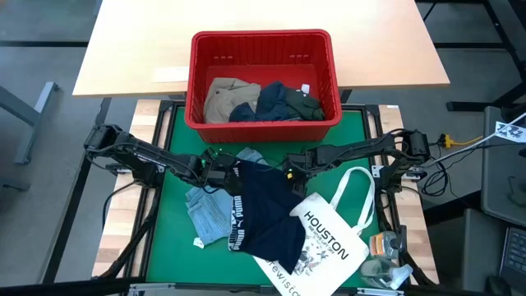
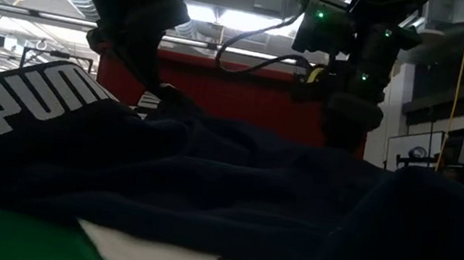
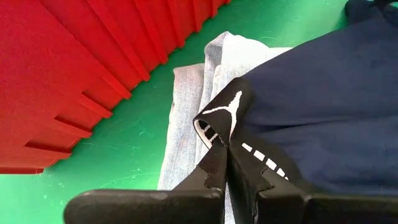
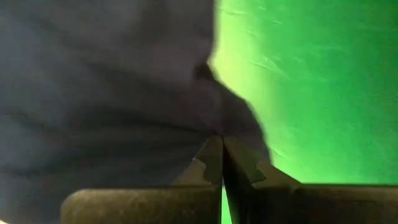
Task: Fold Laundry from Bin
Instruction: Fold the dark blue boxer shorts
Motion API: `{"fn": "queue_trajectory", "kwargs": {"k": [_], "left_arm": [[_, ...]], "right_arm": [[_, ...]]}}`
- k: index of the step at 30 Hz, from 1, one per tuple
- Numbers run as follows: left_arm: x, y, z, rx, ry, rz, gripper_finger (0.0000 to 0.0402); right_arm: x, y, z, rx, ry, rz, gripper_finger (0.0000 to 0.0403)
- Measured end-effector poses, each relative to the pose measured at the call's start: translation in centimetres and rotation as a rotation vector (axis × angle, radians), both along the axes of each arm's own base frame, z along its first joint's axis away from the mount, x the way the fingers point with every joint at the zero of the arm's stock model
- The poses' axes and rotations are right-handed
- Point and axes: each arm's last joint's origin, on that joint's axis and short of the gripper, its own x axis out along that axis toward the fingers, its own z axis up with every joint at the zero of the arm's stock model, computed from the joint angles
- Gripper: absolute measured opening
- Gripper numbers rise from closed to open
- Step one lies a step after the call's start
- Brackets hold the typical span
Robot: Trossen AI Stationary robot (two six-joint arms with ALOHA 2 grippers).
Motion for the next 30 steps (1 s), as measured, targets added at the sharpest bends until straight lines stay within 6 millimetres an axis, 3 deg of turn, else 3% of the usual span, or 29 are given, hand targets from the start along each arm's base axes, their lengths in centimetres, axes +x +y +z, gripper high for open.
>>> {"fn": "queue_trajectory", "kwargs": {"k": [13, 25, 30], "left_arm": [[0.1, 1.6, 0.1, 0.047, -0.008, 0.078, 0.0000], [0.1, 3.1, 0.1, 0.079, 0.045, 0.075, 0.0001], [0.1, 3.4, 0.1, 0.098, 0.074, 0.051, 0.0025]], "right_arm": [[-0.6, -0.8, 0.1, -0.237, 0.013, -0.257, 0.0000], [-0.5, -1.1, 0.3, -0.357, -0.017, -0.290, 0.0000], [-0.2, -1.2, 0.4, -0.371, -0.043, -0.289, 0.0000]]}}
